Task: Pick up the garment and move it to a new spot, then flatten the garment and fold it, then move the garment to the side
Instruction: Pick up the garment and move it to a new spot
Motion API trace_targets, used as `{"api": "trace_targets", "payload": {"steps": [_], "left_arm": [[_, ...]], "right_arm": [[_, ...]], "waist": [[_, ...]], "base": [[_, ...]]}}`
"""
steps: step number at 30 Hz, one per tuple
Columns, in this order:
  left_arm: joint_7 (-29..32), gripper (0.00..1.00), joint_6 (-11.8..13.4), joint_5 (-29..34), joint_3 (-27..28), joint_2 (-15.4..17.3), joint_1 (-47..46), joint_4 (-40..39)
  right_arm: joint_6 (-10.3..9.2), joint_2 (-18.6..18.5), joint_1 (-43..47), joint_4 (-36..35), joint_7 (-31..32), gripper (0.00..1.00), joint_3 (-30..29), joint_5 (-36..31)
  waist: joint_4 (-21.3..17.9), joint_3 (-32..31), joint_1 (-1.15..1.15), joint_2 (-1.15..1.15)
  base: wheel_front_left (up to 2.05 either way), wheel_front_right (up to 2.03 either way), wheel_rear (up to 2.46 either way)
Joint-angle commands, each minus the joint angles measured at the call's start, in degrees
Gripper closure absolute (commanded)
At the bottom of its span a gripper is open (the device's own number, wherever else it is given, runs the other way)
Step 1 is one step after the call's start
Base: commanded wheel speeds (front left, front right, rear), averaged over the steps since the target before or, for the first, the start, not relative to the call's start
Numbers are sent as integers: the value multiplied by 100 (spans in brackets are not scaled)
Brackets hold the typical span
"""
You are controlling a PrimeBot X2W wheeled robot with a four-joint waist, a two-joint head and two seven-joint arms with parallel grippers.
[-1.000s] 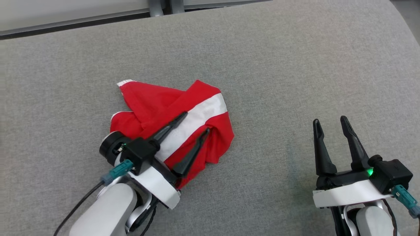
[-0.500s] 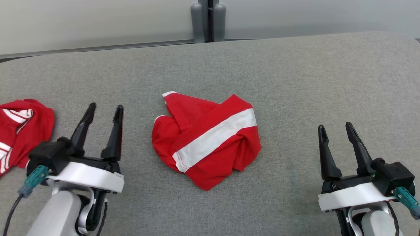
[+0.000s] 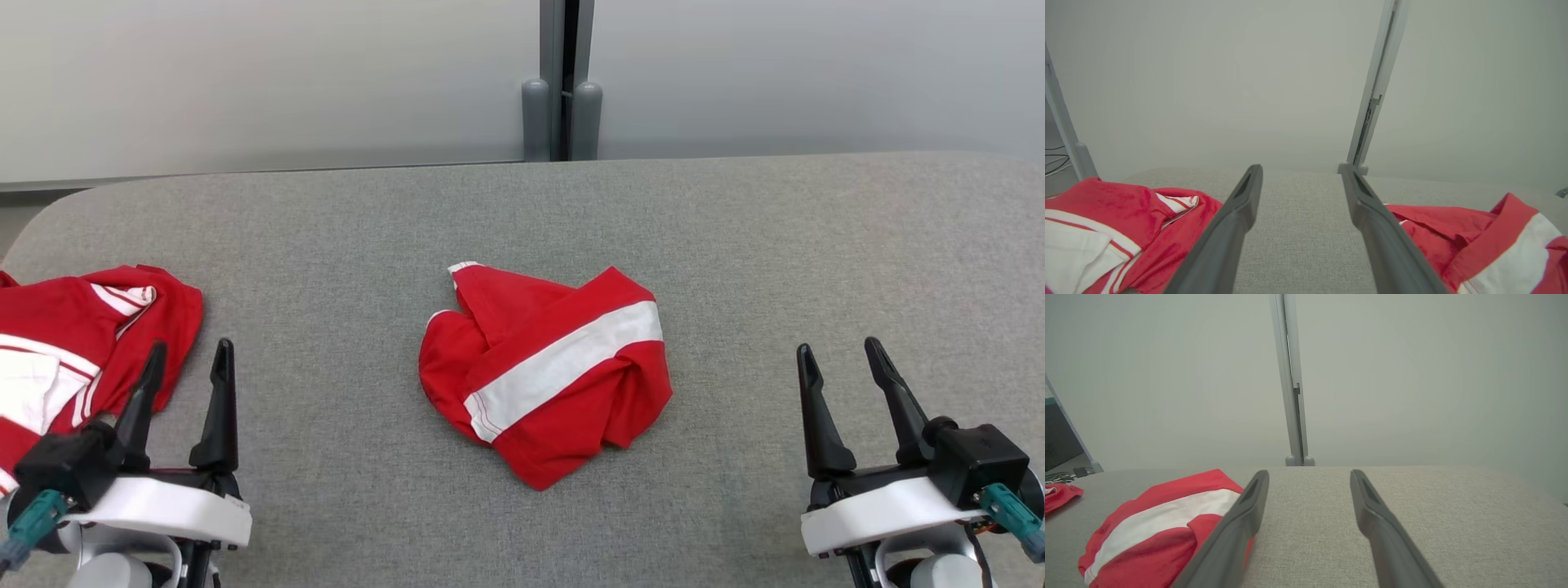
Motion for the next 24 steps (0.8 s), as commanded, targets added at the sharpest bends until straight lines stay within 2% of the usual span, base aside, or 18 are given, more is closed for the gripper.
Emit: {"api": "trace_targets", "payload": {"steps": [1,12,24], "left_arm": [[-8,0,-44,110,9,-19,126,47],[-9,0,-163,560,-102,-126,375,267],[-9,0,-202,729,-130,-210,405,331]], "right_arm": [[0,-16,88,-41,57,0,-12,-14],[0,-15,426,-195,274,0,-45,-57],[0,-15,556,-321,370,0,-96,-64]], "waist": [[0,-98,0,0],[26,-420,0,0],[12,-482,0,0]], "base": [[0,0,0],[0,0,0],[0,0,0]]}}
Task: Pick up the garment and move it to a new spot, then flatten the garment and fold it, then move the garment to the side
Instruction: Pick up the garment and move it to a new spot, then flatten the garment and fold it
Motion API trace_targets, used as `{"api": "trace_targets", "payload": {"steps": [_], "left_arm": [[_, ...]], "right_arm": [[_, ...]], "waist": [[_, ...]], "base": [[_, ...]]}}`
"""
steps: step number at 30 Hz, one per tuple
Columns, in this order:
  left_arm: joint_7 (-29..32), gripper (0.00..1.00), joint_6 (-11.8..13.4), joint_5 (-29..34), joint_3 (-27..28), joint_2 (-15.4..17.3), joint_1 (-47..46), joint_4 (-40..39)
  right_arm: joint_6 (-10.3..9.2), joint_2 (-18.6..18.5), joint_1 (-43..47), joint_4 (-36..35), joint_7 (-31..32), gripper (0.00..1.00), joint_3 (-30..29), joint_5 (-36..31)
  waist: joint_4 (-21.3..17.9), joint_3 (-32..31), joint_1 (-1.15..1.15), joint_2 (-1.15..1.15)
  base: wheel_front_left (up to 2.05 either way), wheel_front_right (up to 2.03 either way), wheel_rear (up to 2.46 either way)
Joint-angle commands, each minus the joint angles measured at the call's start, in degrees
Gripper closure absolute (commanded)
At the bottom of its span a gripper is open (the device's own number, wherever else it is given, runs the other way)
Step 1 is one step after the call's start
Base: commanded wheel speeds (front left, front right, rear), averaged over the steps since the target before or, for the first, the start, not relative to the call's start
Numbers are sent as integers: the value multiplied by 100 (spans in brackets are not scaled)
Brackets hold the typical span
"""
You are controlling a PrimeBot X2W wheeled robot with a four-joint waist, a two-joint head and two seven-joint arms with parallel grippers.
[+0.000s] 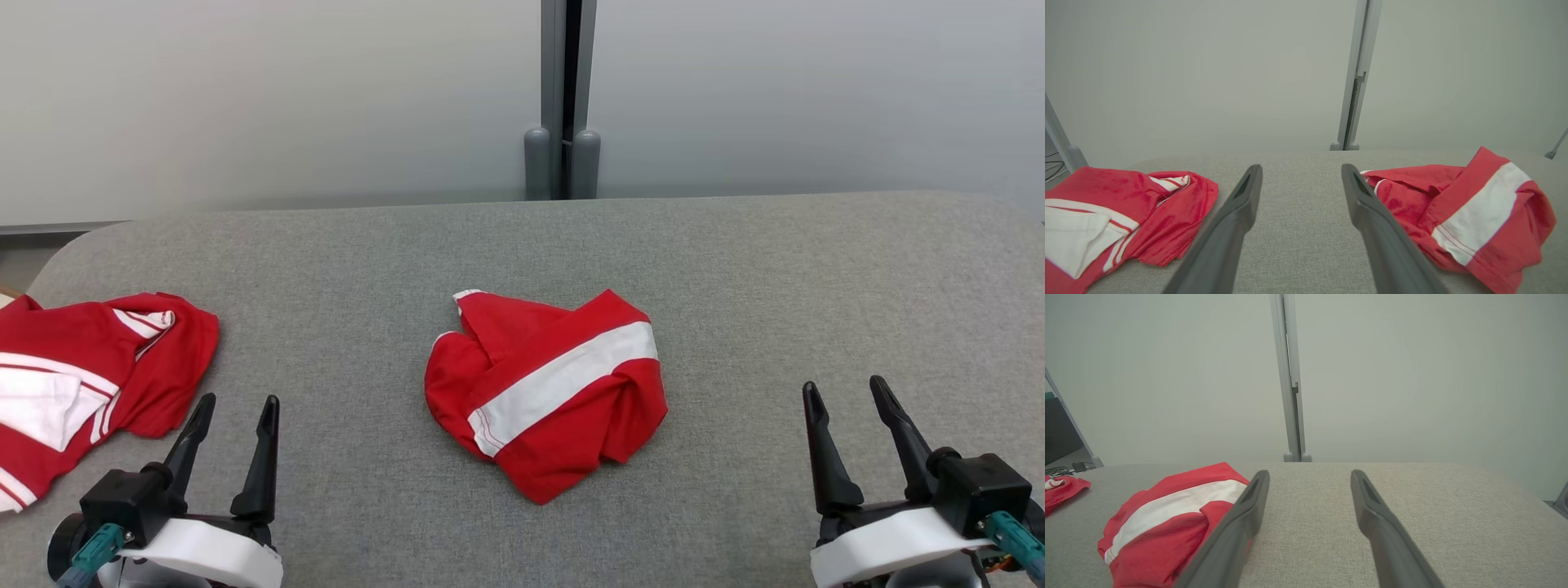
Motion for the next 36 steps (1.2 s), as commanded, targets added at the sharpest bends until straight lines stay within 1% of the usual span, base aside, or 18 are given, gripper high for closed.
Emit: {"api": "trace_targets", "payload": {"steps": [1,12,18,19,22,29,32,36], "left_arm": [[-9,0,-29,25,21,13,-17,16],[-9,0,-73,78,61,-60,-128,61],[-9,0,-113,122,13,-135,-316,16],[-9,0,-129,142,-15,-161,-414,-17],[-8,0,-176,150,-46,-187,-635,-89],[-9,0,-227,142,-54,-372,-898,-241],[-9,0,-256,122,-20,-437,-958,-279],[-9,0,-271,135,-14,-498,-1007,-311]], "right_arm": [[0,-16,51,-30,10,0,-11,-13],[0,-17,21,-63,51,0,-48,-68],[0,-16,-77,-126,128,0,-51,-187],[0,-16,-145,-145,175,0,12,-236],[0,-10,-336,-129,330,0,265,-292],[0,-16,-847,285,712,0,1049,-427],[-1,-20,-1037,599,923,0,1371,-506],[-1,-20,-1220,931,1269,0,1573,-792]], "waist": [[-2,6,0,0],[50,47,0,0],[284,187,0,0],[428,292,0,0],[676,540,0,0],[1224,938,0,0],[1385,1055,0,0],[1516,1174,0,0]], "base": [[0,0,0],[0,0,0],[0,0,0],[0,0,0],[0,0,0],[0,0,0],[0,0,0],[0,0,0]]}}
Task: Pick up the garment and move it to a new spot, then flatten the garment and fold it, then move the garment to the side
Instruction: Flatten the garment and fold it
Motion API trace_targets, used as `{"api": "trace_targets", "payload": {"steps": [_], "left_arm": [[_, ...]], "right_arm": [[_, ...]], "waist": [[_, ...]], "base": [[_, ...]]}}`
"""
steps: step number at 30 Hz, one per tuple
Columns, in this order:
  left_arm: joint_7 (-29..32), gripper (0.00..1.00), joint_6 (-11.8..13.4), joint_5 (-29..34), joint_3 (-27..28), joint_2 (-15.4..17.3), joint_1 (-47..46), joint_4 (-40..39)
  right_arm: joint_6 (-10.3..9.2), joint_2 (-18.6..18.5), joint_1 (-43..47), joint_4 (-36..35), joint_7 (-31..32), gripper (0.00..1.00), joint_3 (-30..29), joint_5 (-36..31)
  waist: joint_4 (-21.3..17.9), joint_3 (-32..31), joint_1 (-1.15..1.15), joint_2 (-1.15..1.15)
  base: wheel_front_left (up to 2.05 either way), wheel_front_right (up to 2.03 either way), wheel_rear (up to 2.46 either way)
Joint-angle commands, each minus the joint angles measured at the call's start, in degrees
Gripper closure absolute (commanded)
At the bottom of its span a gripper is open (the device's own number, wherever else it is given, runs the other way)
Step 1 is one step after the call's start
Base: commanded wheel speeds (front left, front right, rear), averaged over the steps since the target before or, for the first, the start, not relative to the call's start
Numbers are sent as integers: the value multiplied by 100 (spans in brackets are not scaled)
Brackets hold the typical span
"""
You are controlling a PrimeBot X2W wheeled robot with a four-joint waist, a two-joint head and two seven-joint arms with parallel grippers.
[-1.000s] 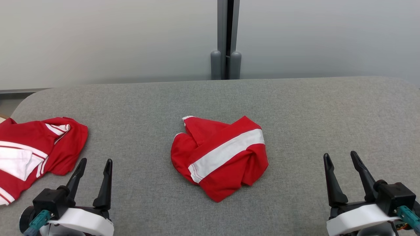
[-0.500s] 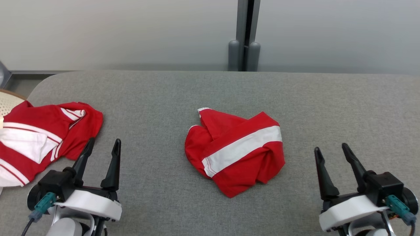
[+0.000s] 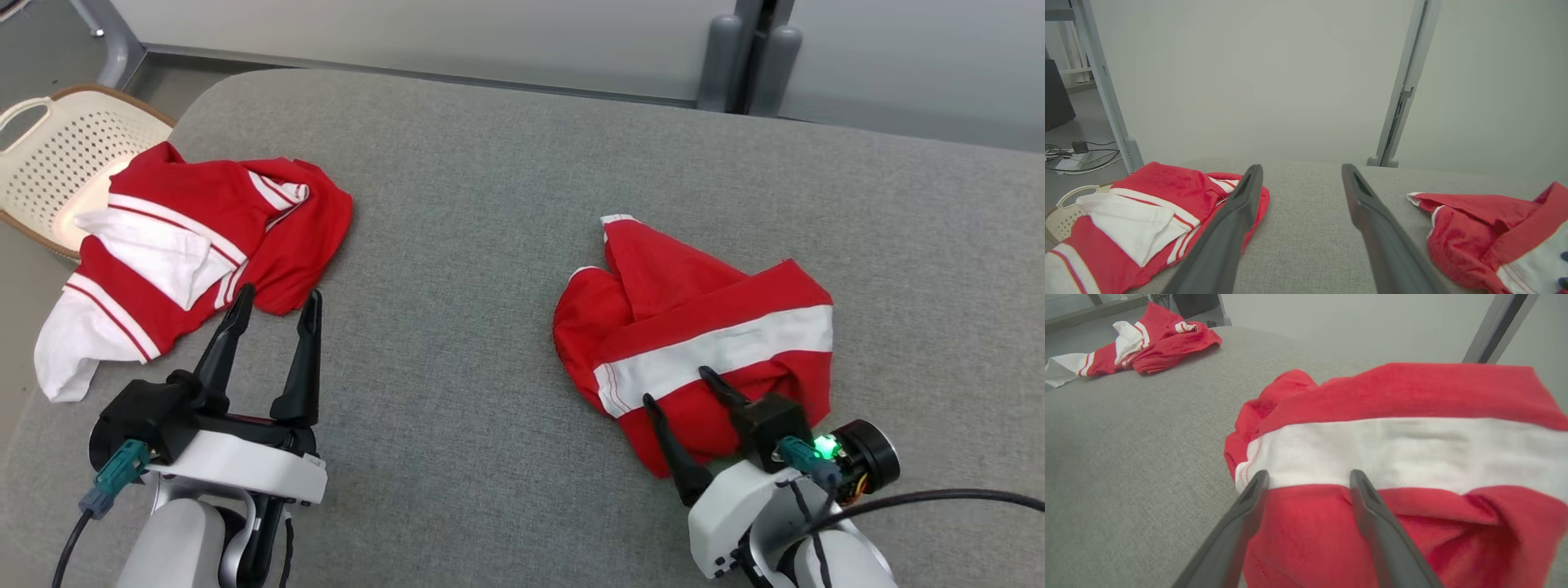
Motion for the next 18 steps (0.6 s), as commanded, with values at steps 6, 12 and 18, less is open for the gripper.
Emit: {"api": "trace_targets", "payload": {"steps": [6,12,18], "left_arm": [[-8,0,-28,33,49,-22,-154,-39],[-9,0,-25,8,-31,46,-158,-109],[-8,0,-26,10,-49,139,-141,-176]], "right_arm": [[-2,-22,-197,169,271,73,-26,-258],[-2,-21,-164,-25,99,100,-137,-11],[-2,-22,-35,-277,-234,100,-515,335]], "waist": [[112,204,0,0],[-51,242,0,0],[-269,231,0,0]], "base": [[0,0,0],[0,0,0],[0,0,0]]}}
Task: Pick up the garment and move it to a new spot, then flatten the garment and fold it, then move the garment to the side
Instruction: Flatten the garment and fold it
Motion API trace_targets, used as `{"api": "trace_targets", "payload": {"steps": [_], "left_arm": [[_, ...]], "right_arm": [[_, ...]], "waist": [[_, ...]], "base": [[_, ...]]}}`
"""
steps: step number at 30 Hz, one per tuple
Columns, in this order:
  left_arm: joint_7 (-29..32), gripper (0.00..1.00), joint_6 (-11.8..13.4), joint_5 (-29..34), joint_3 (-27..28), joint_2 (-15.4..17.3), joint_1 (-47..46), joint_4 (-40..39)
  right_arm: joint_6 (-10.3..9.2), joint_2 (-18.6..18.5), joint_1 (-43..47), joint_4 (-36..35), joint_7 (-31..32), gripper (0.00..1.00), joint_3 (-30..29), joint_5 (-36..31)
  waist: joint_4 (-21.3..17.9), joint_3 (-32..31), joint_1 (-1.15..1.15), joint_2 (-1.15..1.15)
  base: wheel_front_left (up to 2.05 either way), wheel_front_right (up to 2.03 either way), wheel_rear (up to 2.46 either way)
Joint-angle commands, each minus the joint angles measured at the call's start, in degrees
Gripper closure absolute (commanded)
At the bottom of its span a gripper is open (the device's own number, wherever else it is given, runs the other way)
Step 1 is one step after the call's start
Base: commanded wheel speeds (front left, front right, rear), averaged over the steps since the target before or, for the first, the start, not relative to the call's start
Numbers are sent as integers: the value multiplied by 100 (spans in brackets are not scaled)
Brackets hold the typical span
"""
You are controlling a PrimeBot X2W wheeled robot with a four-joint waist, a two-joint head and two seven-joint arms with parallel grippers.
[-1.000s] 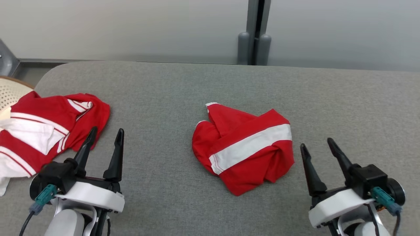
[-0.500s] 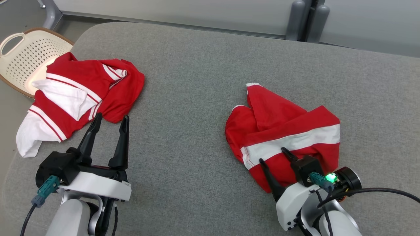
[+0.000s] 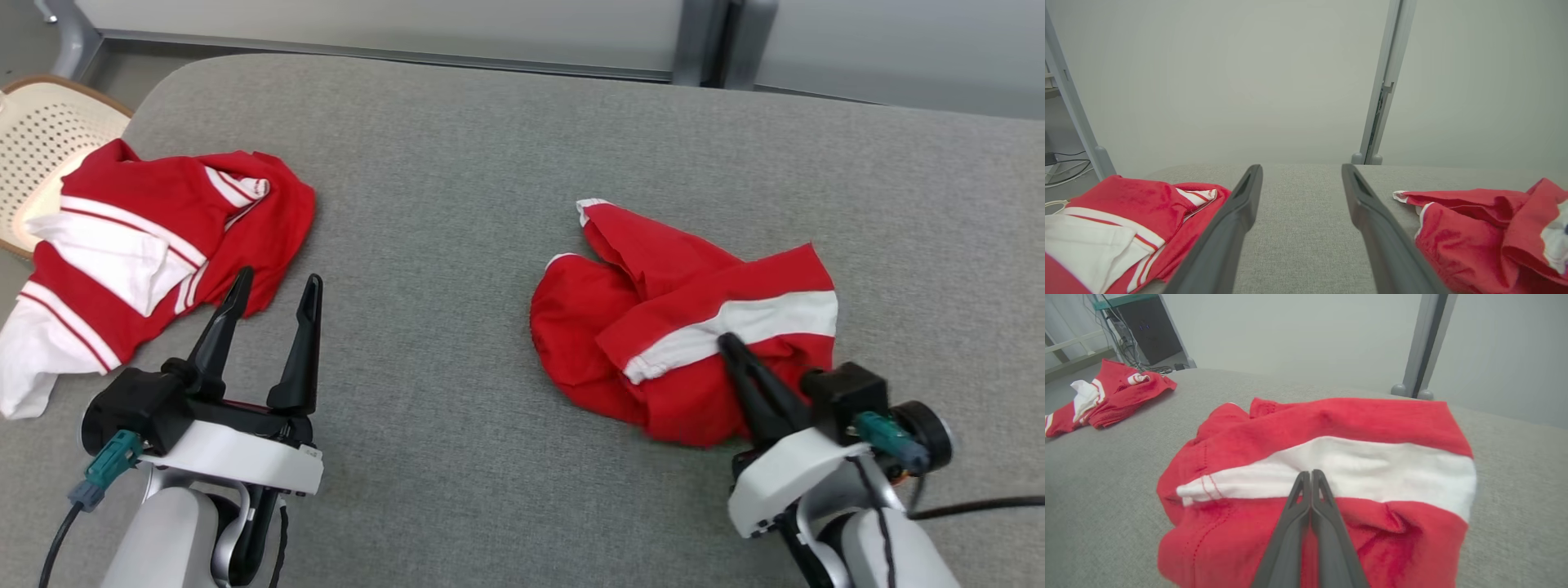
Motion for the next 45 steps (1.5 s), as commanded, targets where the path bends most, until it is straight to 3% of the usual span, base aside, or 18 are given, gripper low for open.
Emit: {"api": "trace_targets", "payload": {"steps": [1,8,19,20,21,22,31,38,45], "left_arm": [[-8,0,-7,6,17,68,-37,-27],[-9,0,-7,-16,44,158,-22,-85],[-9,0,-8,-83,51,246,-82,-123],[-9,0,-8,-90,60,252,-79,-125],[-9,0,-8,-91,66,258,-73,-121],[-9,0,-8,-92,78,266,-62,-114],[-8,0,-8,-27,236,235,104,-57],[-8,0,-8,65,314,198,282,42],[-8,0,-8,143,247,178,475,212]], "right_arm": [[-2,-20,71,-78,-151,100,-144,102],[-2,-17,233,33,-503,100,-1006,619],[-1,-12,131,1070,-1189,100,-2075,1253],[-1,-16,81,1138,-1265,75,-2133,1183],[-1,-20,55,1190,-1315,15,-2153,1188],[-2,-20,36,1231,-1373,0,-2208,1147],[-1,-18,20,367,-1587,0,-2304,455],[-2,-19,460,-867,-964,0,-1790,120],[-2,-20,996,-1351,-542,0,-1351,185]], "waist": [[-94,-3,0,0],[-332,42,0,0],[-507,165,0,0],[-519,166,0,0],[-529,163,0,0],[-542,160,0,0],[-653,-12,0,0],[-731,-285,0,0],[-825,-519,0,0]], "base": [[0,0,0],[0,0,0],[0,0,0],[0,0,0],[0,0,0],[0,0,0],[0,0,0],[0,0,0],[0,0,0]]}}
